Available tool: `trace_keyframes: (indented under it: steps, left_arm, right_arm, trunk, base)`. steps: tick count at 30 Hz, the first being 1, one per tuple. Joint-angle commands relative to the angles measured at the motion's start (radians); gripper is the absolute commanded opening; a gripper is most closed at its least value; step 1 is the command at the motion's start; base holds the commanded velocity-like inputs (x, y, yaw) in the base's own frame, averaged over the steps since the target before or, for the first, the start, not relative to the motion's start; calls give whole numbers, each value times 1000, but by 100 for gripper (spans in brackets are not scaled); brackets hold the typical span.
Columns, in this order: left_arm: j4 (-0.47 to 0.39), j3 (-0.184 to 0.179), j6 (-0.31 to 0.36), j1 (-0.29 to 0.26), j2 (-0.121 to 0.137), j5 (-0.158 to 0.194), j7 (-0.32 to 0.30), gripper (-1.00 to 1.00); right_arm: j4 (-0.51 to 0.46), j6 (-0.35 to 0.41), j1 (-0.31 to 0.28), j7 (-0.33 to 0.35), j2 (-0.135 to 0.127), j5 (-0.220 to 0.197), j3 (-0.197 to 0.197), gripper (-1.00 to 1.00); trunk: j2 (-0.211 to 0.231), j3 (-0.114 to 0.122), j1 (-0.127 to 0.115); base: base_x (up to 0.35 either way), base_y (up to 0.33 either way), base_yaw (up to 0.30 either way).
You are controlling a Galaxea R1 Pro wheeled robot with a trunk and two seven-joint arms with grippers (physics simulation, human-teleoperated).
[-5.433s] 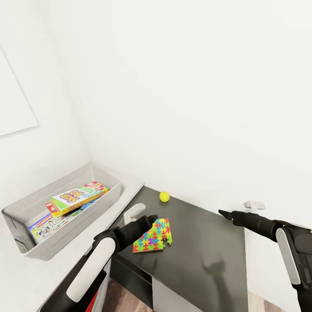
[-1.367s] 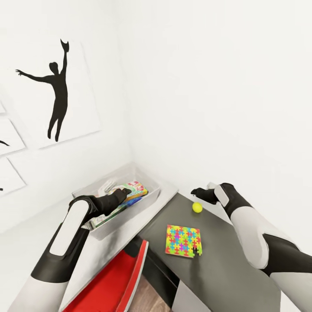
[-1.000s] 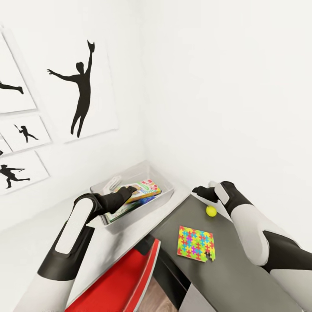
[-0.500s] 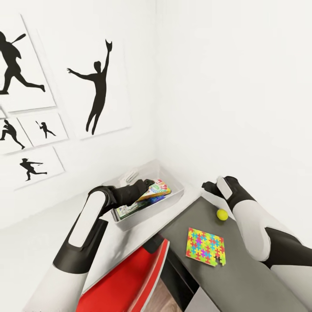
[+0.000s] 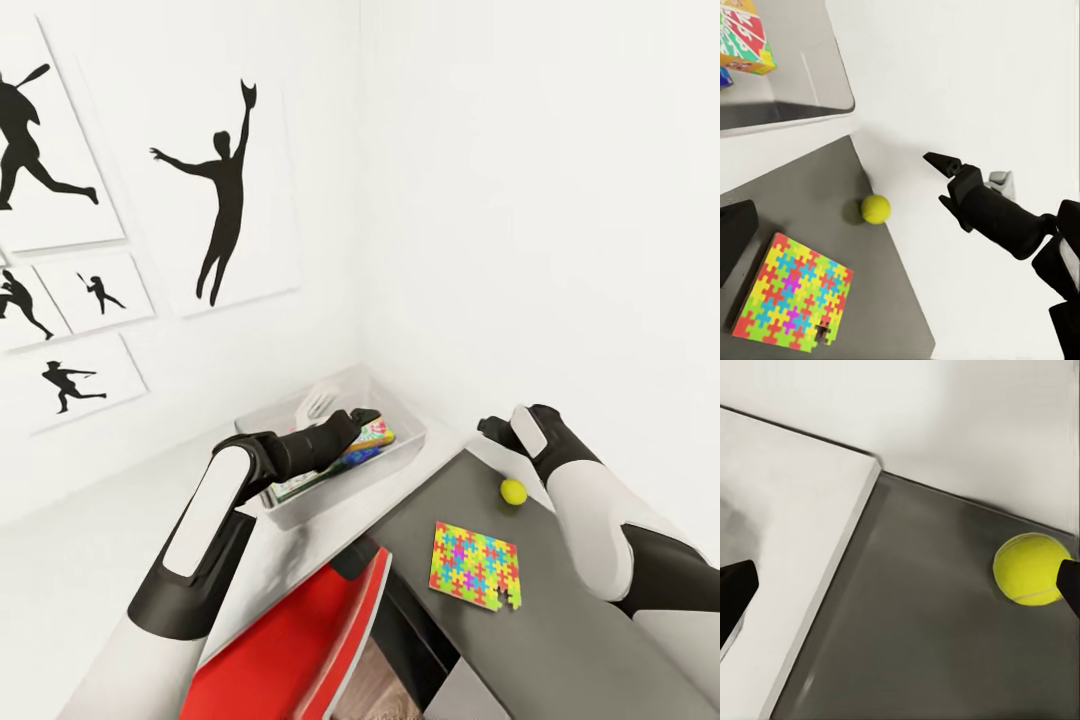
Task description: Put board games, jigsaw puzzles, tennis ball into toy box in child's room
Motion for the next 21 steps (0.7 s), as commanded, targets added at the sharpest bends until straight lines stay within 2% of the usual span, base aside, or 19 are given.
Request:
trace_keyframes:
  steps: [1,13,21]
  left_arm:
    - [-1,1,0,2,0,10,-3,100]
    - [-1,4,-1,12,3,14,-43,100]
    - [-1,18,-1,16,5,15,-47,100]
  right_arm:
    - [-2,3,-1,-9,-5,-16,-2,100]
    - [-1,7,-1,-16,-57,-66,-2,100]
    - [2,12,-1,-52,-70,-80,-1,100]
  trunk:
    - [-2,-4,1]
    - [-2,-23,1]
    - [-2,-35,1]
  base:
    - [0,0,4]
    - [0,0,2]
    - [0,0,0]
